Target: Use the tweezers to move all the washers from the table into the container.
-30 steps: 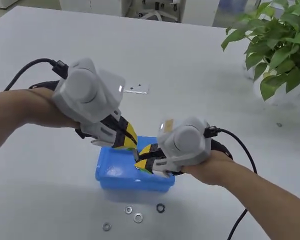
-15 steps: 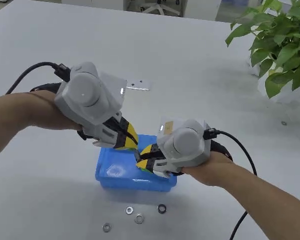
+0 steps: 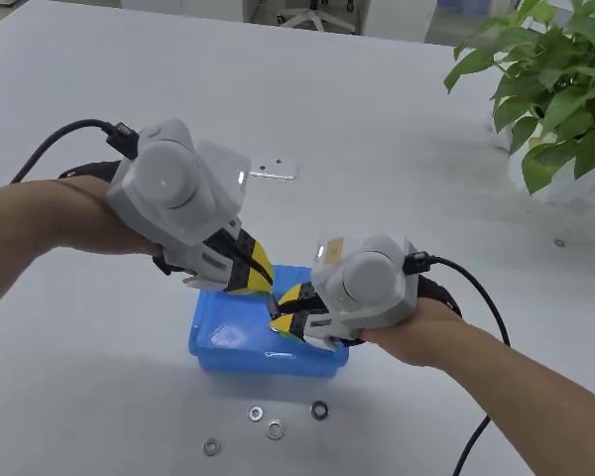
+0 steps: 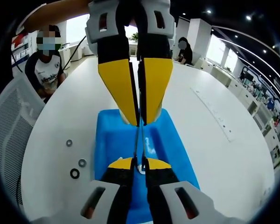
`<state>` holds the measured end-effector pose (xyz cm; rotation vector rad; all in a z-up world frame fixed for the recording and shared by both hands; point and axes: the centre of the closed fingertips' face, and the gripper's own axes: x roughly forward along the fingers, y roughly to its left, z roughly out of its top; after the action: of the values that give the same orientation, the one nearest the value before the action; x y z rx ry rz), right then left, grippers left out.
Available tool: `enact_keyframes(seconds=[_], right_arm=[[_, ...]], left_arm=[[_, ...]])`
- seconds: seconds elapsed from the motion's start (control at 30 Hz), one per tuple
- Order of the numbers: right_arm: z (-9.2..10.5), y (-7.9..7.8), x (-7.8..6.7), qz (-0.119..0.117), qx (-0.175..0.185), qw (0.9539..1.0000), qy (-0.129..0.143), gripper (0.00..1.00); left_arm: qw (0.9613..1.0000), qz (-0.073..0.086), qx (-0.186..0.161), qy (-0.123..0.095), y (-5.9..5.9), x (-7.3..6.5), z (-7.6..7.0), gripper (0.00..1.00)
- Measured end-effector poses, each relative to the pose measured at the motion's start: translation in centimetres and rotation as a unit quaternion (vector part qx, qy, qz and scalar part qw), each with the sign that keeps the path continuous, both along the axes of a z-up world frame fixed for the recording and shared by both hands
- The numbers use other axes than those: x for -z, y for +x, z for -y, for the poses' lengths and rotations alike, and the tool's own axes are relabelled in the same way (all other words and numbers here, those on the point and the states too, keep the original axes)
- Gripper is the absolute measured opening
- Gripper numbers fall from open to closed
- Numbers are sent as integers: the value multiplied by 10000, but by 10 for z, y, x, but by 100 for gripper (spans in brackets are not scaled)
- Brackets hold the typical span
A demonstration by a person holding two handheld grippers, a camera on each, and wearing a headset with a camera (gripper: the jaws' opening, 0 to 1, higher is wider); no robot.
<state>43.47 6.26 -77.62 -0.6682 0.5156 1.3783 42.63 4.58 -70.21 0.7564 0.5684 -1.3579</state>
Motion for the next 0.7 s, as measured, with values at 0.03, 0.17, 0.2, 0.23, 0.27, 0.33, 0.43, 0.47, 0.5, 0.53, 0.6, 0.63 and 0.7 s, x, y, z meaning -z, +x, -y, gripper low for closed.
enact_keyframes(seconds=[0.03,0.17,0.2,0.23,0.27,0.33,0.43,0.47,0.5,0.53,0.6,0.63,0.7], right_arm=[[0,-1,-1,5,1,10000,-2,10],[1,-5,-6,36,11,10000,6,10],[2,-5,-7,48,14,10000,10,10],[2,-6,-9,64,18,10000,14,10],[2,-6,-10,77,23,10000,20,10],[3,-7,-14,106,34,9999,34,10],[3,-9,-20,150,62,9998,64,10],[3,-10,-23,177,72,9998,78,10],[3,-10,-24,191,77,9998,83,10],[3,-11,-27,210,87,9997,92,10],[4,-13,-29,226,93,9996,101,11],[4,-13,-30,236,95,9996,105,11],[5,-15,-33,264,110,9995,118,11]], left_arm=[[10000,4,1,1,-1,-1,0,6],[10000,35,27,19,-5,-5,2,6],[10000,44,28,18,-6,-7,2,6],[10000,62,33,21,-7,-9,3,6],[10000,76,36,23,-8,-10,3,6],[9999,108,45,25,-9,-14,4,6],[9999,149,51,28,-11,-20,4,6],[9999,159,51,25,-12,-22,4,6],[9998,168,51,19,-12,-24,4,6],[9998,173,48,16,-13,-25,5,6],[9998,195,55,21,-15,-28,5,6],[9998,207,61,22,-16,-30,5,6],[9997,235,70,26,-19,-32,6,6]])
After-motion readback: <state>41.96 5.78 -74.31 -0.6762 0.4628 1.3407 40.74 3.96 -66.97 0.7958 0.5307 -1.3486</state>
